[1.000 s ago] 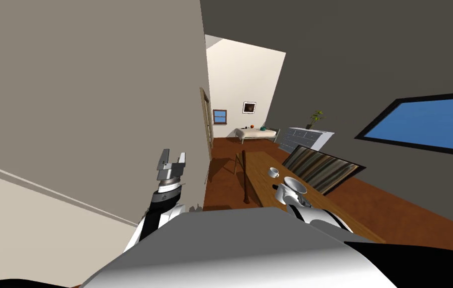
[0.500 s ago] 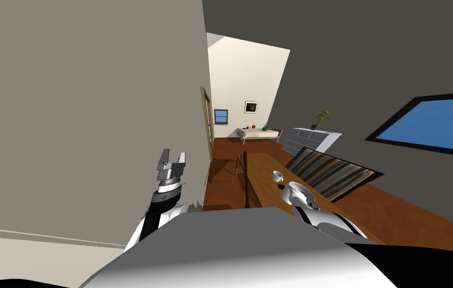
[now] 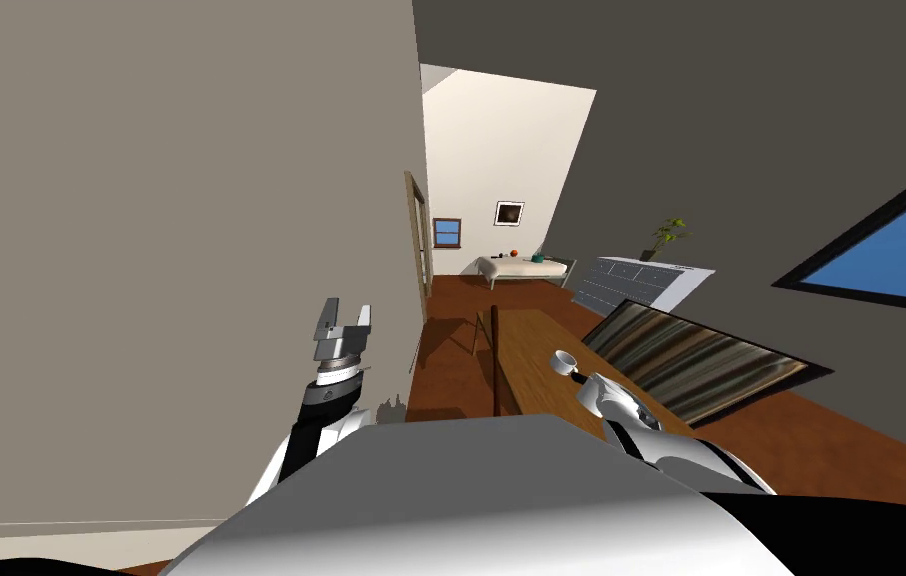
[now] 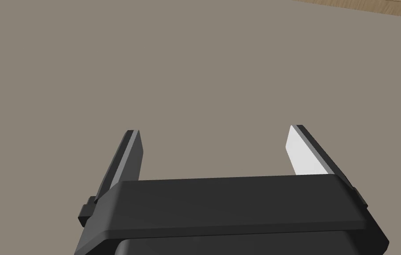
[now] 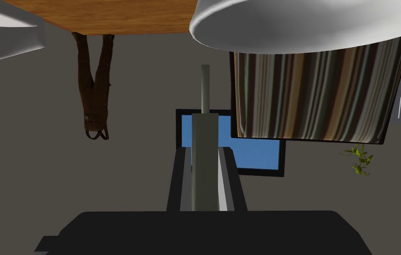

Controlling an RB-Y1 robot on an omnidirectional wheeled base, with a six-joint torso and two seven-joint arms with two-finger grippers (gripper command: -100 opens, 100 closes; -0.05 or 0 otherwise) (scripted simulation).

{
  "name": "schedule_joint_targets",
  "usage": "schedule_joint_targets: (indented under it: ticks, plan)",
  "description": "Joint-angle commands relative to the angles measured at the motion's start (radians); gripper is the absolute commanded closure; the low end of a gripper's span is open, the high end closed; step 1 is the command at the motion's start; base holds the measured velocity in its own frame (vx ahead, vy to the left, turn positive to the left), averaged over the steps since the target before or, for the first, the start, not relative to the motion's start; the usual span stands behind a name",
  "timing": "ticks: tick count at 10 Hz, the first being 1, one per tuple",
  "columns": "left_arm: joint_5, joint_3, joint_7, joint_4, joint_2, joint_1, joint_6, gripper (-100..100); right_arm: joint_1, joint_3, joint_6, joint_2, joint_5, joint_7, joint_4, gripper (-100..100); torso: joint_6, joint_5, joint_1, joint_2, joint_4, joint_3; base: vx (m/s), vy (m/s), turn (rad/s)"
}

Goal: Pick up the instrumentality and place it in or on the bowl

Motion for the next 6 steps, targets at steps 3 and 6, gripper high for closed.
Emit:
schedule_joint_targets:
  ticks: [3, 6]
  plan:
    - [0.0, 0.0, 0.0, 0.0, 0.0, 0.0, 0.0, 0, 0.054, -0.016, -0.074, -0.044, -0.041, 0.022, -0.027, 100, 0.0, 0.0, 0.0, 0.0, 0.0, 0.0, 0.07, -0.038, 0.089]
    - [0.0, 0.0, 0.0, 0.0, 0.0, 0.0, 0.0, 0, 0.097, -0.028, -0.129, -0.076, -0.071, 0.035, -0.045, 100, 0.0, -0.001, 0.0, 0.001, 0.0, 0.0, 0.054, -0.034, 0.096]
